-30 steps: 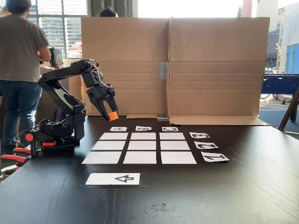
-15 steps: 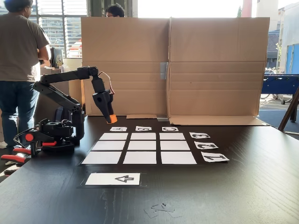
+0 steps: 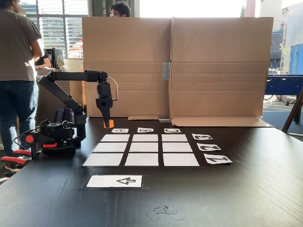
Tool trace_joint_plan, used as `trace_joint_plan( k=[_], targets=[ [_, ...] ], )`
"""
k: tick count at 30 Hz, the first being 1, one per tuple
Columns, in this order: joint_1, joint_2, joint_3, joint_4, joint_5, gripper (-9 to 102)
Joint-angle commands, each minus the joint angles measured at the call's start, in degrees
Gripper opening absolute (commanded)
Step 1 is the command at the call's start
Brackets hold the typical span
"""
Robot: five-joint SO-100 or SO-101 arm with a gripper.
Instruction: Pick up the round, orange token and place it in the grid on square A3.
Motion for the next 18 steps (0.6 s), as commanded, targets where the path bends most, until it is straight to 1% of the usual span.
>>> trace_joint_plan(
  k=[1, 4, 13, 18],
  targets=[
    [-2.81, -3.87, -0.62, -5.01, 2.64, 0],
    [-4.39, -8.0, -0.53, -7.82, 4.92, 0],
    [-4.92, -17.31, -1.41, -12.39, 5.45, 0],
    [-5.63, -22.5, -1.85, -16.52, 7.29, 0]
  ],
)
